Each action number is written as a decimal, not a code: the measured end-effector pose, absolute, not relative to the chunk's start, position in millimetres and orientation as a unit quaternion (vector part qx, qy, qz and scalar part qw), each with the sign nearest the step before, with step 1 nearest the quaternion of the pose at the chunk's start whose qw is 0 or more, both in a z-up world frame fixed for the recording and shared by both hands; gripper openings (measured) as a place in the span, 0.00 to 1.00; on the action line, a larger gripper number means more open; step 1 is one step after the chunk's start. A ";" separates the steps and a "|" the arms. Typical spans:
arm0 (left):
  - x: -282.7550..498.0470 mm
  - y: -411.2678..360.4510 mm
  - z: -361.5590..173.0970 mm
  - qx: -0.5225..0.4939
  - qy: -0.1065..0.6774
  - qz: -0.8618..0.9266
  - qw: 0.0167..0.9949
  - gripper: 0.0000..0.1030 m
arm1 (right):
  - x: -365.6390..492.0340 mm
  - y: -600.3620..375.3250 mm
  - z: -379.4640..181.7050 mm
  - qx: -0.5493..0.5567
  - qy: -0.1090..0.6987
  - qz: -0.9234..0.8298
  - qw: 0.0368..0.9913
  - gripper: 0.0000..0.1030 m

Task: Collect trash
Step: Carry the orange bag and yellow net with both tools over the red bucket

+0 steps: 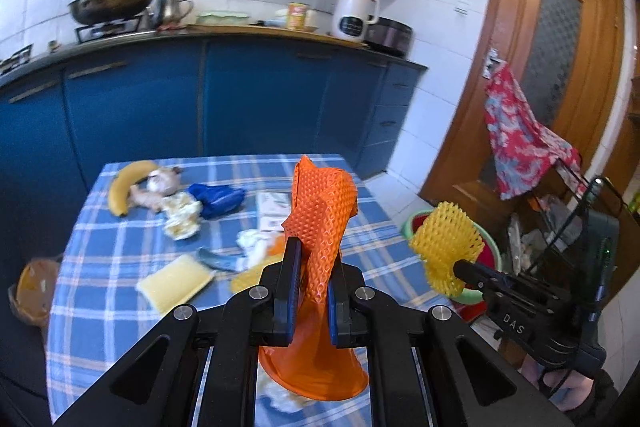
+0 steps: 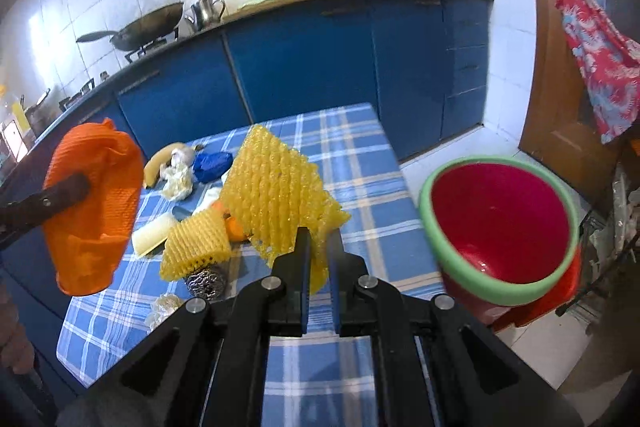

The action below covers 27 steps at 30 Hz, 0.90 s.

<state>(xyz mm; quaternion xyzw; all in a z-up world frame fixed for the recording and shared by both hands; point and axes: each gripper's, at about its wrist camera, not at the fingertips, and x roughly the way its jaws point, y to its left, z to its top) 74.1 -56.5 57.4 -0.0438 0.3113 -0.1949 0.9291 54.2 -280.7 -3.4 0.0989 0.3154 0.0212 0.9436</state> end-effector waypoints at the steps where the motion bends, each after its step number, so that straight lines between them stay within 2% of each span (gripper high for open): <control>1: 74.8 -62.2 58.1 -0.043 0.312 -0.202 0.927 0.11 | 51.2 -283.8 -0.8 0.099 0.312 0.019 0.945 0.10; 10: 90.6 -107.2 60.8 -0.043 0.318 -0.244 0.915 0.11 | 39.1 -318.5 3.9 0.114 0.300 -0.017 0.947 0.10; 27: 131.0 -214.7 26.1 -0.017 0.364 -0.310 0.878 0.11 | 37.4 -423.9 -36.3 0.182 0.311 -0.108 0.926 0.10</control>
